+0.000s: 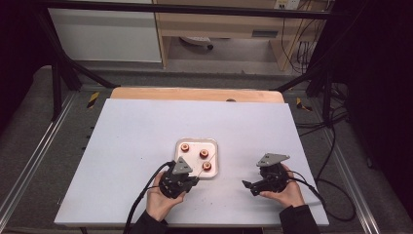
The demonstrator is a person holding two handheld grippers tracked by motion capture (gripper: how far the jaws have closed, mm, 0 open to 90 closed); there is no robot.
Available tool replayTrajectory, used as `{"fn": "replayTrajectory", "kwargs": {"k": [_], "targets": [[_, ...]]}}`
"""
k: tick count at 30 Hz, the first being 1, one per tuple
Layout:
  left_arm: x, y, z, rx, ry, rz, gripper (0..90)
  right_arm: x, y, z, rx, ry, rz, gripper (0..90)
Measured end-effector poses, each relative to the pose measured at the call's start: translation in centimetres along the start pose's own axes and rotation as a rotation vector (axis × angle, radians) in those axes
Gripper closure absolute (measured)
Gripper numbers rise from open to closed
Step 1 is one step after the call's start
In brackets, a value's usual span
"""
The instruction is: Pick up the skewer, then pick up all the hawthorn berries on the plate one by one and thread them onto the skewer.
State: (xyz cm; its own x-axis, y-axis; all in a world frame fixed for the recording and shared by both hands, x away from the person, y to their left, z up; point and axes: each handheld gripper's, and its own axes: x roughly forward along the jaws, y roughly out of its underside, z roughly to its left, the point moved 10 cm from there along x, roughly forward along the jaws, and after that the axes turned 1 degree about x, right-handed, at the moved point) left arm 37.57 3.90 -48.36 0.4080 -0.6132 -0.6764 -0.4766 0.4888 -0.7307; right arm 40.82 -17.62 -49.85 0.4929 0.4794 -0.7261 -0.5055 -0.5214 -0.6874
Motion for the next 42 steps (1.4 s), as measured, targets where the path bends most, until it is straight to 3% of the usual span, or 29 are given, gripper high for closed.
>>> {"fn": "replayTrajectory", "kwargs": {"k": [8,17,29,42], "targets": [[-0.9,1.0,0.4,-0.044,-0.003,-0.069,88.3,0.4,-1.4,0.8,0.039,-0.054,-0.006,3.3],[-1.6,2.2,0.7,-0.072,-0.007,-0.114,88.3,1.0,-3.0,1.8,0.048,-0.075,0.016,2.9],[-2.3,3.3,1.5,-0.086,-0.008,-0.129,88.3,2.7,-5.5,3.2,0.036,-0.109,0.055,2.4],[-2.8,4.2,2.1,-0.098,-0.024,-0.133,88.2,5.1,-8.8,5.1,-0.015,-0.128,0.097,5.4]]}}
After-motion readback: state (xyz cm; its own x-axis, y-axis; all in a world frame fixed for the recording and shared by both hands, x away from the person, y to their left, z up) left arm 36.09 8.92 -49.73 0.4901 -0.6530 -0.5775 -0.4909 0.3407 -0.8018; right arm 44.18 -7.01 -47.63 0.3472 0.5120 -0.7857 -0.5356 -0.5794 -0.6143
